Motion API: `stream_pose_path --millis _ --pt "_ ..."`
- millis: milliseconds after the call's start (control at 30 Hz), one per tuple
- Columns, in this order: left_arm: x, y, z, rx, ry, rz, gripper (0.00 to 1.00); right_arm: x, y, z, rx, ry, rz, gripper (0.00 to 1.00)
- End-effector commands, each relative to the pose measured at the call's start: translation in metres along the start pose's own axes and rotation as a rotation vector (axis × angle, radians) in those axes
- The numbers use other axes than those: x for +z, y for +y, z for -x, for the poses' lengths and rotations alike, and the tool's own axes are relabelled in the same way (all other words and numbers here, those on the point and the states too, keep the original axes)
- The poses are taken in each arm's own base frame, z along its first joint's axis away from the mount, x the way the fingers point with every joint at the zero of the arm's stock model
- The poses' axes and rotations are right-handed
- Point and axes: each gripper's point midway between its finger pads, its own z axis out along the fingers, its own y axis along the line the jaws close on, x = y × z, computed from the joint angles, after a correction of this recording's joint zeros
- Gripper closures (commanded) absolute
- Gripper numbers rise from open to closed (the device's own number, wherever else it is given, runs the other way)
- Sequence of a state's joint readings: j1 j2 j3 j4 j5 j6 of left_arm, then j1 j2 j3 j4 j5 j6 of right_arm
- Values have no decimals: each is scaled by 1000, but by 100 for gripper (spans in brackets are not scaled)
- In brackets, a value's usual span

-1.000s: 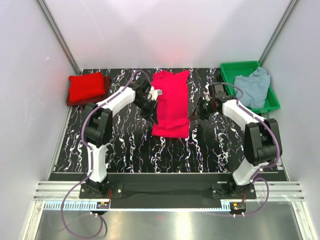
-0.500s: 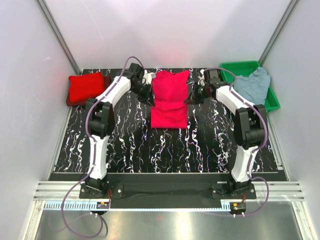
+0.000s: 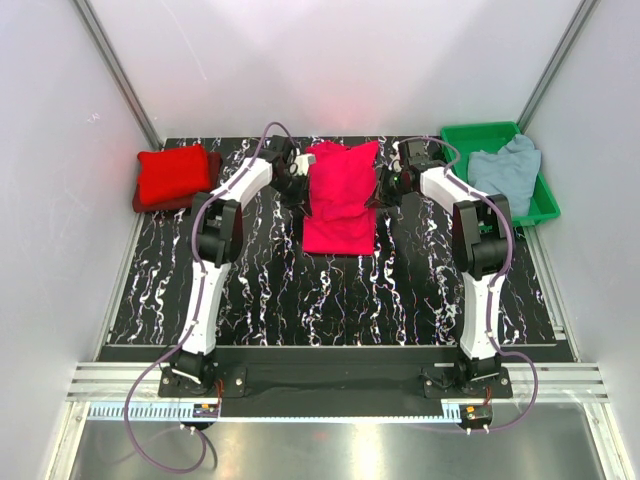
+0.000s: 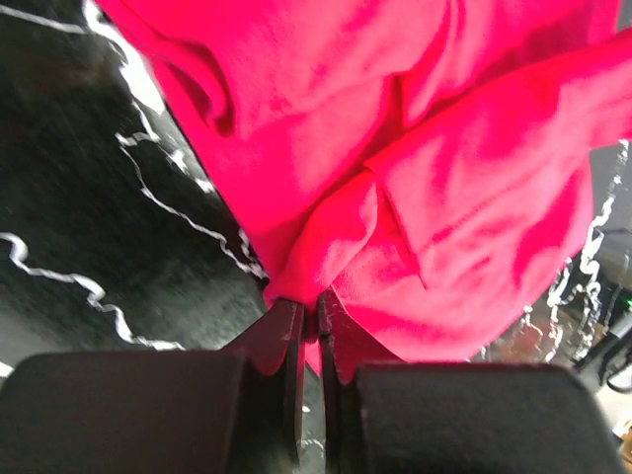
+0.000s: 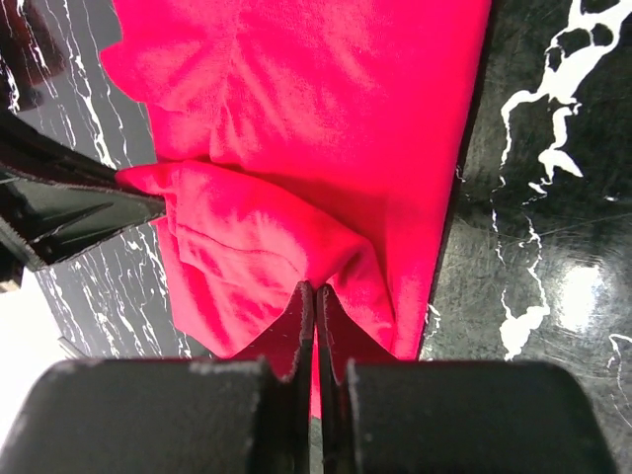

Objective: Fold and stack the t-shirts
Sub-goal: Fold the tshirt

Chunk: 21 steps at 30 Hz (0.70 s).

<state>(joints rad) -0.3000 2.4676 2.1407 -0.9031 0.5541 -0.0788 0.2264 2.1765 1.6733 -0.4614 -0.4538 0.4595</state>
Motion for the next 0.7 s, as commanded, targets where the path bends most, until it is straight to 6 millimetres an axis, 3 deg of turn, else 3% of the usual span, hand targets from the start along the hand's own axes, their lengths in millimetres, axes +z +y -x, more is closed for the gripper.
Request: stream_pose_path --millis 0,100,200,300,400,433,500,533,567,633,667 --pt "-14 -5 35 71 -112 24 89 -14 9 26 -47 -82 0 100" --pt "-15 -6 41 73 -131 31 77 -16 7 28 -47 -102 -11 100" --pt "-25 -11 48 88 -162 52 53 -20 8 31 -52 -126 -13 100" --pt "-45 -19 59 123 -209 82 43 -23 5 33 -63 -146 -34 100" --pt "-70 -31 63 148 -246 101 41 -27 -1 36 -77 -171 -73 100" --pt "-86 -41 65 158 -274 103 40 -29 -2 37 -82 -179 -78 97" --pt "-94 -46 54 145 -265 98 40 -36 4 42 -97 -200 -75 74" --pt "-110 -59 53 154 -289 76 40 -39 6 43 -99 -208 -70 63" --pt "-109 -61 42 127 -266 64 40 -43 10 46 -102 -218 -64 52" --pt "-124 -82 31 142 -275 15 40 -52 20 48 -118 -231 -33 50" --pt "-118 -85 17 123 -240 -4 40 -55 25 49 -125 -235 -20 49"
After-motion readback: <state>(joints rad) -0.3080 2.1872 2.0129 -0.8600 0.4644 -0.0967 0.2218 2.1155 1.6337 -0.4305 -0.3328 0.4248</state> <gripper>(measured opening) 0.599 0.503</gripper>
